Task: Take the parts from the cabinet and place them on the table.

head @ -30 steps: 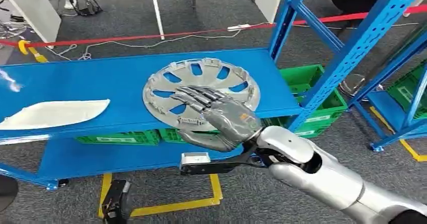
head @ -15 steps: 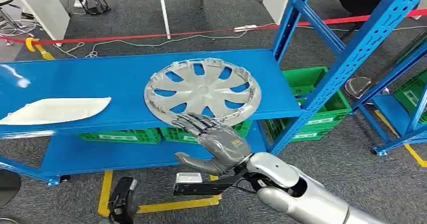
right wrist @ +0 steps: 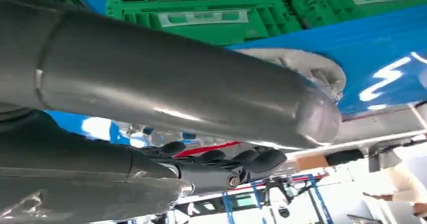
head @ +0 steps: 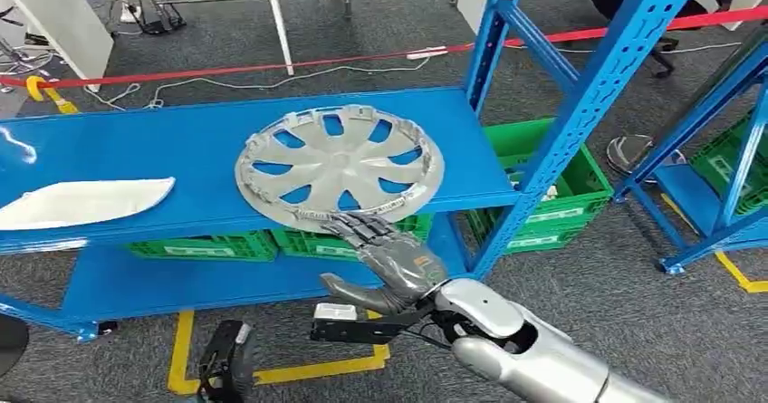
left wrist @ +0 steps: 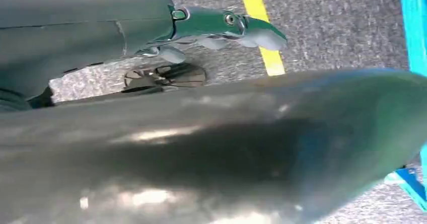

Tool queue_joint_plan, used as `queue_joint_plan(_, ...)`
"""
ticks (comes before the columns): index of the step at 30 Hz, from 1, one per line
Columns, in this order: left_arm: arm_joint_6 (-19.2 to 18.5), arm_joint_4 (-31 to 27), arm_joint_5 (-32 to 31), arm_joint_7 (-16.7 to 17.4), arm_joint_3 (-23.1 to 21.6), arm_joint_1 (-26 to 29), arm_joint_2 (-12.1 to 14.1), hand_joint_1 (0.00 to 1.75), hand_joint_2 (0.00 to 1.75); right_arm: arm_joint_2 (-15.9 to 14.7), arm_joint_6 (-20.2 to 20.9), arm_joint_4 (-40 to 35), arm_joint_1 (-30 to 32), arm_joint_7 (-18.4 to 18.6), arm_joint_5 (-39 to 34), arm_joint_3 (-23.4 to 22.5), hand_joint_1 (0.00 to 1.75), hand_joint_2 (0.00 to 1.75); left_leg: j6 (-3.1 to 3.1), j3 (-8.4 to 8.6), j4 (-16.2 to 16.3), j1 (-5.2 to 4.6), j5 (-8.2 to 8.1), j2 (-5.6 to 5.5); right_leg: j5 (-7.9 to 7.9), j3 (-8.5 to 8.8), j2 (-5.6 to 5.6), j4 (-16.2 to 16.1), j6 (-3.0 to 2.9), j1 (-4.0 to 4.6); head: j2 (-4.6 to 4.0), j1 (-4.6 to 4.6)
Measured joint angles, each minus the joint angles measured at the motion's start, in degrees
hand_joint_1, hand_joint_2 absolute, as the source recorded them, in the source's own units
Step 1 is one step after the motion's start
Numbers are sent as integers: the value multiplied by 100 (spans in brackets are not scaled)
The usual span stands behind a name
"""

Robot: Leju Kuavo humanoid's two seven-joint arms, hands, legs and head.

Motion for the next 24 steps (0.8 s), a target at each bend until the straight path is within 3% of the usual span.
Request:
queue_joint_plan(2,0,-7,-2,0,0,22,-2,0,0,7,-2,46,3,2,0,-13,0,0,68,0,-4,-11,21,-1,10,1,-7,-2,23,-19,0,-6)
queue_joint_plan(3,-2,-15,0,0,2,22,-15,0,0,7,-2,59,8,7,4,-24,0,0,101,4,-18,30,42,6,-25,-61,-5,38,46,-20,0,-31)
queue_joint_plan(4,-9,-22,9,0,2,17,-8,0,0,7,-2,74,1,9,24,-35,0,0,131,5,-18,47,49,7,-162,-104,-21,194,109,-23,0,50)
queue_joint_plan(7,-48,-28,74,59,-2,28,-9,0,0,18,9,120,-27,20,123,-74,0,0,149,-16,-17,81,56,17,-802,-671,-36,1508,245,-116,0,83)
queue_joint_plan(8,-61,-28,90,90,-9,40,-2,0,0,29,15,146,-35,26,179,-77,0,0,147,-16,-17,86,58,28,-877,-797,-45,1792,273,-152,0,81)
queue_joint_plan(9,-70,-28,114,105,-22,42,0,0,0,40,26,169,-52,24,219,-79,0,0,138,-16,-17,95,62,29,-821,-784,-47,1784,293,-183,0,83)
queue_joint_plan(10,-92,-28,136,116,-31,38,2,0,0,53,50,201,-115,-18,227,-77,0,0,128,-15,-17,109,65,29,-644,-638,-48,1518,307,-208,0,83)
queue_joint_plan(12,-103,-46,188,140,-57,23,-13,0,0,81,92,293,-387,-98,114,-44,0,0,81,-11,-17,145,79,28,-185,-115,-55,541,336,-242,0,81)
queue_joint_plan(13,-103,-70,201,146,-81,16,-13,0,0,94,107,348,-560,-101,32,-33,0,0,38,-11,-17,155,88,28,-100,115,-53,73,351,-253,0,83)
queue_joint_plan(14,-94,-85,223,153,-107,3,-13,0,0,120,111,418,-721,-101,-53,-22,0,0,-25,-40,-21,145,103,26,-175,214,-27,-38,320,-190,0,92)
queue_joint_plan(17,-66,-113,264,153,-162,20,-13,0,0,175,120,577,-897,-101,-221,15,0,0,-172,-16,-156,182,205,25,-120,172,-22,-35,173,-139,0,87)
queue_joint_plan(18,-63,-125,282,153,-173,29,-13,0,0,215,127,597,-930,-98,-241,35,0,0,-211,-1,-182,187,212,25,-64,205,-23,-124,90,-158,0,79)
queue_joint_plan(19,-63,-133,291,153,-175,29,0,0,0,271,133,619,-976,-92,-238,46,0,0,-208,-42,-110,184,130,30,-34,216,-33,-163,51,-181,0,76)
queue_joint_plan(20,-63,-135,291,153,-181,25,2,0,0,328,142,640,-1041,-83,-238,70,0,0,-190,-179,188,157,-88,30,-21,201,-32,-168,6,-182,0,61)
queue_joint_plan(22,-68,-138,297,151,-195,35,15,0,0,396,155,682,-1087,-70,-245,116,0,0,-184,-618,1147,111,-550,29,-16,194,-42,-171,-27,-158,0,30)
queue_joint_plan(23,-72,-138,313,144,-214,51,24,0,0,424,153,713,-1088,-57,-267,148,0,0,-178,-794,1523,91,-666,29,-12,193,-46,-171,-33,-144,0,28)
queue_joint_plan(24,-74,-138,317,133,-230,69,31,0,0,444,151,741,-1094,-35,-297,184,0,0,-170,-849,1635,75,-639,29,-10,193,-47,-170,-35,-140,0,35)
